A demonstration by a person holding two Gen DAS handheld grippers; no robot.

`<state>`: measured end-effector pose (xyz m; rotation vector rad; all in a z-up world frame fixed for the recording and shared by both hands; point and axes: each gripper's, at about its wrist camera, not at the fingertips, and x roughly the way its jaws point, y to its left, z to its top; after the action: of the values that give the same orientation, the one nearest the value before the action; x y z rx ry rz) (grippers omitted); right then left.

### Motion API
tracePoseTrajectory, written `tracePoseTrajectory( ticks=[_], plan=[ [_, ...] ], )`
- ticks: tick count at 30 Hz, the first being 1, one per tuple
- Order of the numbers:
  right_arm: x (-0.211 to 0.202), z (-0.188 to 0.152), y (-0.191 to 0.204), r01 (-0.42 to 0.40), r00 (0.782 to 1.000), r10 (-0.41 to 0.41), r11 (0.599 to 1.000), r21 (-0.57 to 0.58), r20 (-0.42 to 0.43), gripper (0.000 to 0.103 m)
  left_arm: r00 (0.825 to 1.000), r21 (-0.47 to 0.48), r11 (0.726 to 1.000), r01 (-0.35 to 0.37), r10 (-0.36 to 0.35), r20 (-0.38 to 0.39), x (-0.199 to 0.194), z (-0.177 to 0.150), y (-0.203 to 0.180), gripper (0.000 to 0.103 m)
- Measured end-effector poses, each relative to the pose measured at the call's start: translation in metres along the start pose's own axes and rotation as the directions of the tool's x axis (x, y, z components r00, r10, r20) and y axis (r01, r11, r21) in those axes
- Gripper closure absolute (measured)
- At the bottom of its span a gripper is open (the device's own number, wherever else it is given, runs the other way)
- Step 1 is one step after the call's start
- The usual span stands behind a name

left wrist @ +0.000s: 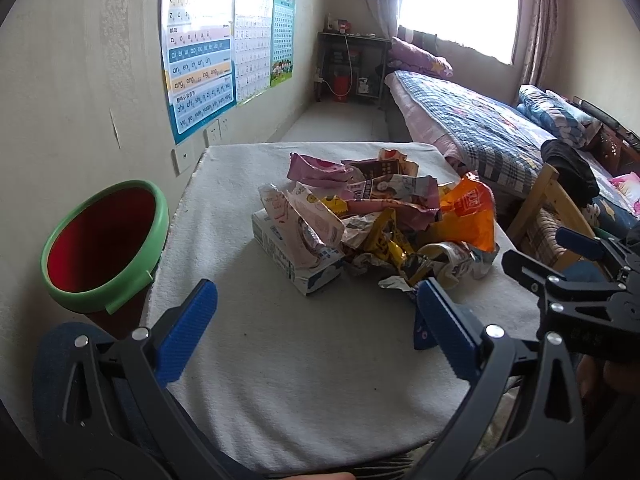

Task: Collect trash

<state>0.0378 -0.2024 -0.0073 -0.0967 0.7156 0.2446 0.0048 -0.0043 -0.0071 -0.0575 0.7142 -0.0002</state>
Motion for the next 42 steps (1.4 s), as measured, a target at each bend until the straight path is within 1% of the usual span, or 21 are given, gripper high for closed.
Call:
tracePoseTrajectory(
  ticks=[6, 10, 17, 28, 35, 38, 40, 42],
  plan=[
    [0.0007, 0.0017, -0.0039, -0.013, 1.0, 0.013, 1.0, 0.025, -0.01, 0.007, 1.0, 0.013, 1.0, 0.004, -0.004, -0.019, 0.0019, -0.0006, -0.0017, 0.005],
    [0.0009, 0.0021, -0.0032, -0.015, 1.0, 0.015, 1.0, 0.019, -0.014, 0.007, 1.0, 0.009, 1.0, 0.008, -0.008, -0.012, 0.0016, -0.0009, -0.0016, 0.005],
    [0.0009, 0.0022, -0.0021, -0.013, 1.0, 0.013, 1.0, 0.018, -0.013, 0.007, 1.0, 0.009, 1.0, -0.017, 0.017, -0.015, 0.0033, -0.002, -0.0028, 0.005],
    [0.0008, 0.0015, -0.0026, -0.013, 1.0, 0.013, 1.0, 0.013, -0.014, 0.007, 1.0, 0.006, 1.0, -0.016, 0.016, -0.027, 0.0035, -0.0005, -0.0003, 0.005],
    [0.0009, 0.0013, -0.004, -0.01, 1.0, 0.011, 1.0, 0.024, -0.014, 0.007, 1.0, -0.027, 1.0, -0.008, 0.007, -0.029, 0.0035, 0.0001, 0.0041, 0.005],
    [0.0, 0.002, -0.0056, -0.005, 1.0, 0.005, 1.0, 0.029, -0.009, 0.007, 1.0, -0.026, 1.0, -0.006, 0.005, -0.024, 0.0017, -0.0002, 0.0037, 0.005],
    [0.0012, 0.0026, -0.0068, -0.012, 1.0, 0.013, 0.999, 0.034, -0.014, 0.007, 1.0, -0.02, 1.0, -0.006, 0.006, -0.02, 0.0008, 0.0002, 0.003, 0.005],
    [0.0032, 0.0044, -0.0076, -0.037, 0.999, 0.038, 0.999, 0.036, -0.027, 0.007, 1.0, -0.025, 1.0, 0.006, -0.007, -0.029, 0.0018, 0.0016, 0.0038, 0.005]
  ],
)
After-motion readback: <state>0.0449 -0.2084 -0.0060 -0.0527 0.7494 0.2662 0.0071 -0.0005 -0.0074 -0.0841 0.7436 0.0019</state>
